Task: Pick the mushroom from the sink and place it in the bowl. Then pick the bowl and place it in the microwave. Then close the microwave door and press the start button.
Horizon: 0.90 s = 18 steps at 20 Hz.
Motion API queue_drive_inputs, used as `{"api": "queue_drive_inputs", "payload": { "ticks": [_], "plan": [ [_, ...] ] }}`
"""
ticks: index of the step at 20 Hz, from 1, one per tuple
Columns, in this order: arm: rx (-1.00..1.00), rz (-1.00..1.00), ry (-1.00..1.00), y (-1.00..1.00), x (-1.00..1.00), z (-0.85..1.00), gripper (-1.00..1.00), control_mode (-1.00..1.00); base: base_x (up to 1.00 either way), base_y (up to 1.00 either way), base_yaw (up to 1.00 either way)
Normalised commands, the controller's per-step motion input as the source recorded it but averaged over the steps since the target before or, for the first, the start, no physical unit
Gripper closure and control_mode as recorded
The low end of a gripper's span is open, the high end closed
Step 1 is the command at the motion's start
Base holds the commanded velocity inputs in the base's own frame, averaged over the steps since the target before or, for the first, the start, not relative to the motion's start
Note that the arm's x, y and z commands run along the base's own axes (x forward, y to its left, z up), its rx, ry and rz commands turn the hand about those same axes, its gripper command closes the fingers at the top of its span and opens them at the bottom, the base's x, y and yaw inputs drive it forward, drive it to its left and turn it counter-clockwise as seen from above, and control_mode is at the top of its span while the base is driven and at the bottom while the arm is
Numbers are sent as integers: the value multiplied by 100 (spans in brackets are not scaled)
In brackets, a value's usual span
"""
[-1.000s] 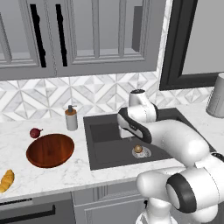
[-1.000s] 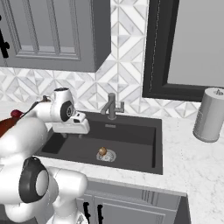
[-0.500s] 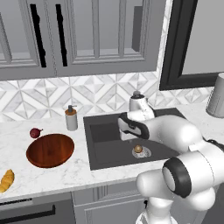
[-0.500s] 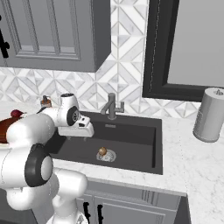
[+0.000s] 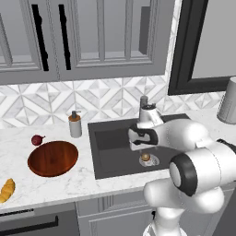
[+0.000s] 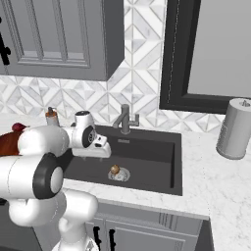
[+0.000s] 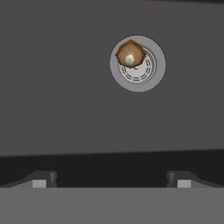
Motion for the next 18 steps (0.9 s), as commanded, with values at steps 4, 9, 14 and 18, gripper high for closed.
{"api": "queue_drive_inputs", "payload": {
  "ticks": [4, 9, 14, 18],
  "plan": [
    [0, 0, -2, -9, 18, -34, -100, -100, 0, 0, 0],
    [0, 0, 0, -8, 34, -25, -100, -100, 0, 0, 0],
    [0, 0, 0, -13, 36, -20, -100, -100, 0, 0, 0],
    [0, 0, 0, -4, 42, -30, -100, -100, 0, 0, 0]
  ]
}}
